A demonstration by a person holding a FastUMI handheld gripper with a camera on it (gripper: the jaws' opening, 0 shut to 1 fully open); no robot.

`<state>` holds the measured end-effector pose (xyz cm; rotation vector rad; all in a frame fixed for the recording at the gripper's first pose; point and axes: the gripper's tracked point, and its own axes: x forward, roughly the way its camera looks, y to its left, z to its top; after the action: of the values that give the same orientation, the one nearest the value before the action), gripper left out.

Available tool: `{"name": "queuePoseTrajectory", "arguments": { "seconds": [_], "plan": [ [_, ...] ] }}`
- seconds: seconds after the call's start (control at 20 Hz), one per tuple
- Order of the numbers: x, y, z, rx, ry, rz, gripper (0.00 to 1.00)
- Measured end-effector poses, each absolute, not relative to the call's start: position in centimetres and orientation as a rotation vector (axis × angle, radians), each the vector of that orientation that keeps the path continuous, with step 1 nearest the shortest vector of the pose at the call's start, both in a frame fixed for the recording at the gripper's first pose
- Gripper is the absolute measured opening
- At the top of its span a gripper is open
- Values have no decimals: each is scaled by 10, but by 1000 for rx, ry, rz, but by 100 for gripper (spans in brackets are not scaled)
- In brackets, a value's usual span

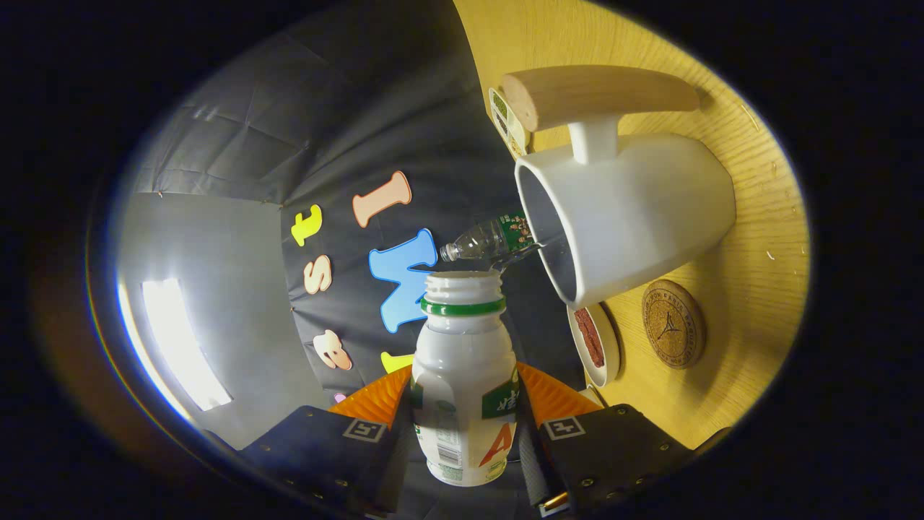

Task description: Take the bottle from table, then pour the juice into the cup, finally place the bottle on the coaster

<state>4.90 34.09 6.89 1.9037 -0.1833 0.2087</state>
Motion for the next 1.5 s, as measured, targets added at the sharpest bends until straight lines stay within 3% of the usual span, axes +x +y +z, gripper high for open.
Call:
{"name": "queuePoseTrajectory", "arguments": {
  "seconds": [1.5],
  "plan": [
    [44, 335, 65, 1943, -185, 187, 64]
  ]
}}
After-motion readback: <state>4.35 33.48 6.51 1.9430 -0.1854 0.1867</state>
